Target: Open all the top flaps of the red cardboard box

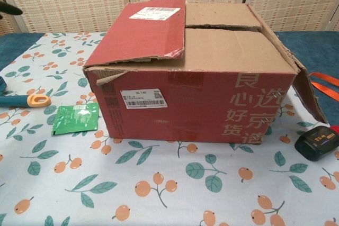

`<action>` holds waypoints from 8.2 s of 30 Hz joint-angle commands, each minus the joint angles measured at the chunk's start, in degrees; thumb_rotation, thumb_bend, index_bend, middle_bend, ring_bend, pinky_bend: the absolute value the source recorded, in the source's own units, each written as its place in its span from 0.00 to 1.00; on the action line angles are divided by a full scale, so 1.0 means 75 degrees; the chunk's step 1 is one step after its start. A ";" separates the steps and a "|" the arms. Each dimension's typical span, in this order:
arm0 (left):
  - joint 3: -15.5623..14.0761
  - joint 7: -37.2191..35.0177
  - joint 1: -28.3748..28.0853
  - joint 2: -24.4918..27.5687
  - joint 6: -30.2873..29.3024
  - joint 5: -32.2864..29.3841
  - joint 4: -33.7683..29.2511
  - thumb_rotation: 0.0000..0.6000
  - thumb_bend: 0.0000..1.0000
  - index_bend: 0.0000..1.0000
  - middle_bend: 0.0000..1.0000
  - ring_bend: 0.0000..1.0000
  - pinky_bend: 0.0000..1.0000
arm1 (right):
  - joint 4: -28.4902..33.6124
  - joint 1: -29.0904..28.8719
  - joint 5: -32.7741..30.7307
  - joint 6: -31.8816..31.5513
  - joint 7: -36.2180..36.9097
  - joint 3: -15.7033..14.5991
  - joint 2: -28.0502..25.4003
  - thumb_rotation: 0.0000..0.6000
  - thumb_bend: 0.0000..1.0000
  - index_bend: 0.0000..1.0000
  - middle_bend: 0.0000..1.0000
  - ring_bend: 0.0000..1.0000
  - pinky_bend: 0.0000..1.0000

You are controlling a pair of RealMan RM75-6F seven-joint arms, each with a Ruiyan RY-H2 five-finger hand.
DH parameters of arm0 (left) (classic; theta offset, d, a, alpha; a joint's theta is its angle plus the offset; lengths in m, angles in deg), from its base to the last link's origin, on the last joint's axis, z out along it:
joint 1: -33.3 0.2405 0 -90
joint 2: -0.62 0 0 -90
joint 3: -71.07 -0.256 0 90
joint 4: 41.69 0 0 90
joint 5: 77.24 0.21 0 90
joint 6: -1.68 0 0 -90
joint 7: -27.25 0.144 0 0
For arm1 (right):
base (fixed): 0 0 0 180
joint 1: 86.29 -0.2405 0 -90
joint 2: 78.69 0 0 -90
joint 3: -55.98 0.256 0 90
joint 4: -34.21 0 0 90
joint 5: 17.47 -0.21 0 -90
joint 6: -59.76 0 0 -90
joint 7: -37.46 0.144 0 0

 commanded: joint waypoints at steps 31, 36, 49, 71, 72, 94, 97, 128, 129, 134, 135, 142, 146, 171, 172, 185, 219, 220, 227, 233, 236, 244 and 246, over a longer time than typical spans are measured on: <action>0.1297 0.3637 -0.2579 -0.3510 -0.0013 -0.3132 0.0110 1.00 0.42 0.00 0.00 0.00 0.04 | -0.0856 0.0946 0.0014 -0.1758 0.2209 0.0894 -0.0233 1.00 0.42 0.00 0.00 0.00 0.00; 0.1364 0.3526 -0.2734 -0.3624 -0.0040 -0.3206 0.0240 1.00 0.41 0.00 0.00 0.00 0.05 | -0.0823 0.0964 0.0072 -0.1673 0.2202 0.0880 -0.0252 1.00 0.42 0.00 0.00 0.00 0.00; 0.1347 0.3537 -0.3125 -0.3790 0.0028 -0.3533 0.0613 1.00 0.41 0.00 0.00 0.00 0.05 | -0.0835 0.1056 0.0096 -0.1673 0.2366 0.0954 -0.0292 1.00 0.42 0.00 0.00 0.00 0.00; 0.1060 0.3971 -0.3311 -0.4195 -0.1015 -0.2473 0.1518 1.00 0.41 0.00 0.00 0.00 0.05 | -0.0769 0.1025 0.0377 -0.1399 0.2233 0.0859 -0.0286 1.00 0.42 0.00 0.00 0.00 0.00; 0.1046 0.4016 -0.3307 -0.4235 -0.1104 -0.2356 0.1601 1.00 0.42 0.00 0.00 0.00 0.05 | -0.0765 0.1024 0.0384 -0.1387 0.2222 0.0853 -0.0285 1.00 0.42 0.00 0.00 0.00 0.00; 0.1162 0.4890 -0.2908 -0.4759 -0.2488 -0.0864 0.2725 1.00 0.42 0.00 0.00 0.00 0.00 | -0.0702 0.1086 0.0478 -0.1384 0.2127 0.0794 -0.0306 1.00 0.42 0.00 0.00 0.00 0.00; 0.1255 0.4978 -0.2835 -0.4692 -0.2631 -0.0729 0.2708 1.00 0.42 0.00 0.00 0.00 0.00 | -0.0689 0.1073 0.0458 -0.1338 0.2102 0.0795 -0.0309 1.00 0.42 0.00 0.00 0.00 0.00; 0.0756 0.3410 -0.1020 -0.2269 -0.2670 -0.0940 0.0930 1.00 0.42 0.00 0.00 0.00 0.00 | -0.0513 0.0426 0.0564 -0.0125 0.1306 0.0729 -0.0219 1.00 0.42 0.00 0.00 0.00 0.00; 0.0637 0.3286 -0.0922 -0.2119 -0.2648 -0.0902 0.0909 1.00 0.42 0.00 0.00 0.00 0.00 | -0.0431 0.0287 0.0551 0.0079 0.1290 0.0763 -0.0286 1.00 0.42 0.00 0.00 0.00 0.00; 0.0258 0.2490 -0.0497 -0.1587 -0.2623 -0.0725 0.1064 1.00 0.42 0.00 0.00 0.00 0.00 | 0.0344 -0.0786 0.0107 0.1690 0.0830 0.1167 -0.0865 1.00 0.42 0.00 0.00 0.00 0.00; 0.0227 0.2345 -0.0443 -0.1514 -0.2612 -0.0709 0.1101 1.00 0.42 0.00 0.00 0.00 0.00 | 0.0505 -0.1031 -0.0087 0.2046 0.0697 0.1302 -0.0956 1.00 0.42 0.00 0.00 0.00 0.00; 0.0246 0.1428 -0.0200 -0.1079 -0.2513 -0.0637 0.1351 1.00 0.42 0.00 0.00 0.00 0.00 | 0.1210 -0.2711 -0.1850 0.4308 -0.0454 0.2174 -0.1127 1.00 0.42 0.00 0.00 0.00 0.00; 0.0371 0.0895 -0.0135 -0.0910 -0.2439 -0.0687 0.1578 1.00 0.42 0.00 0.00 0.00 0.00 | 0.1202 -0.3648 -0.3065 0.5161 -0.1527 0.2542 -0.0782 1.00 0.42 0.00 0.00 0.00 0.00; 0.0702 -0.0317 0.0291 -0.0479 -0.2428 -0.0767 0.2287 1.00 0.42 0.00 0.00 0.00 0.00 | -0.1219 -0.7240 -0.7038 0.6682 -0.3968 0.2247 0.1717 1.00 0.42 0.00 0.00 0.00 0.00; 0.0715 -0.0343 0.0292 -0.0472 -0.2417 -0.0770 0.2295 1.00 0.42 0.00 0.00 0.00 0.00 | -0.1309 -0.7304 -0.7116 0.6705 -0.4025 0.2205 0.1767 1.00 0.42 0.00 0.00 0.00 0.00; 0.0864 -0.0448 0.0309 -0.0455 -0.2327 -0.0830 0.2441 1.00 0.42 0.00 0.00 0.00 0.00 | -0.2669 -0.7876 -0.7455 0.6879 -0.3966 0.2147 0.2493 1.00 0.42 0.00 0.00 0.00 0.00; 0.1619 -0.1081 -0.0059 -0.0056 -0.1413 -0.1927 0.3115 1.00 0.42 0.00 0.00 0.00 0.00 | -0.8052 -0.9164 -0.6796 0.8510 -0.1929 0.3431 0.3694 1.00 0.42 0.00 0.00 0.00 0.00; 0.1646 -0.1086 -0.0073 -0.0048 -0.1409 -0.1953 0.3135 1.00 0.42 0.00 0.00 0.00 0.00 | -0.8290 -0.9237 -0.6718 0.8602 -0.1892 0.3428 0.3780 1.00 0.41 0.00 0.00 0.00 0.00; 0.1659 -0.1037 -0.0133 -0.0034 -0.1313 -0.2092 0.3265 1.00 0.42 0.00 0.00 0.00 0.00 | -0.9880 -0.9547 -0.6331 0.9100 -0.1635 0.3420 0.4465 1.00 0.42 0.00 0.00 0.00 0.00; 0.1585 -0.1086 -0.0084 0.0013 -0.1343 -0.2056 0.3210 1.00 0.42 0.00 0.00 0.00 0.00 | -0.7750 -0.8750 -0.5851 0.9701 -0.0110 0.3770 0.3481 1.00 0.42 0.00 0.00 0.00 0.00; 0.1539 -0.1075 -0.0063 0.0011 -0.1360 -0.2037 0.3187 1.00 0.42 0.00 0.00 0.00 0.00 | -0.5410 -0.7862 -0.5607 1.0032 0.0769 0.4142 0.2284 1.00 0.42 0.00 0.00 0.00 0.00; 0.1466 -0.0946 -0.0059 -0.0075 -0.1424 -0.2014 0.3109 1.00 0.42 0.00 0.00 0.00 0.00 | -0.2059 -0.6086 -0.4695 1.0076 0.2138 0.4832 0.0641 1.00 0.42 0.00 0.00 0.00 0.00; 0.1448 -0.0881 -0.0058 -0.0098 -0.1431 -0.2036 0.3076 1.00 0.42 0.00 0.00 0.00 0.00 | -0.1641 -0.5788 -0.4484 1.0200 0.2432 0.4916 0.0418 1.00 0.42 0.00 0.00 0.00 0.00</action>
